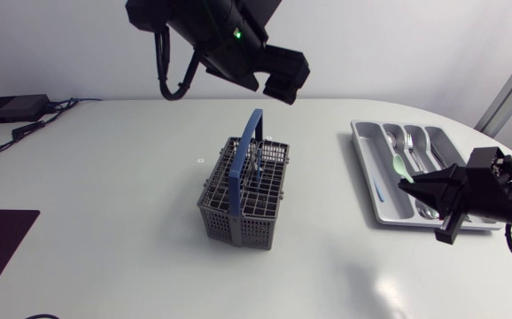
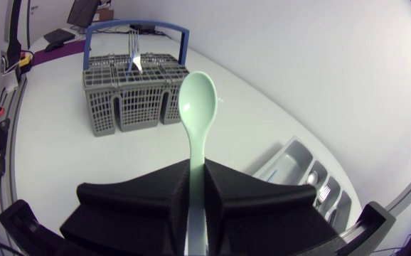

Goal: Unload the cutlery basket into the drawer organizer.

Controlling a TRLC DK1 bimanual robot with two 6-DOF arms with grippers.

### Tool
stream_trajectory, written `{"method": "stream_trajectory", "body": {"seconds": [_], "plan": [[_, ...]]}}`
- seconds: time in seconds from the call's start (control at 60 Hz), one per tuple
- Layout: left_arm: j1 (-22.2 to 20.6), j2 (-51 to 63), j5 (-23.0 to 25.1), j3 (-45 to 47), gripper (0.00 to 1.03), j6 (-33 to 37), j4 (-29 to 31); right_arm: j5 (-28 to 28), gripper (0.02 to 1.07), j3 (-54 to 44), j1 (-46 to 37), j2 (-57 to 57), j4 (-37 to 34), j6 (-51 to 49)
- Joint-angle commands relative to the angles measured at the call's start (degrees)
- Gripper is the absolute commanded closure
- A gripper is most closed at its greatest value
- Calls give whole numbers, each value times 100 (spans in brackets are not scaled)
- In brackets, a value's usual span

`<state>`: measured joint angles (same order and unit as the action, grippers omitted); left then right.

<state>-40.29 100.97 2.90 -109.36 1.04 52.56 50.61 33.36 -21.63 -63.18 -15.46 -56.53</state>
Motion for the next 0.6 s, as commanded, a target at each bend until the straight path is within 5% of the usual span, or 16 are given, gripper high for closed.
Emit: {"method": "stream_trajectory", "body": {"seconds": [0.0, 0.3, 0.583], "plan": [[-58, -271, -105, 416, 6, -148, -149, 239, 101, 329, -465, -590, -361, -1132], [-58, -596, -219, 1163, 6, -139, -492, 309, 101, 1594, -1722, -2594, -2250, -4173], [-66, -842, -448, 1725, 6, -139, -826, -253, 101, 2236, -2065, -3614, -2233, -5166]]}}
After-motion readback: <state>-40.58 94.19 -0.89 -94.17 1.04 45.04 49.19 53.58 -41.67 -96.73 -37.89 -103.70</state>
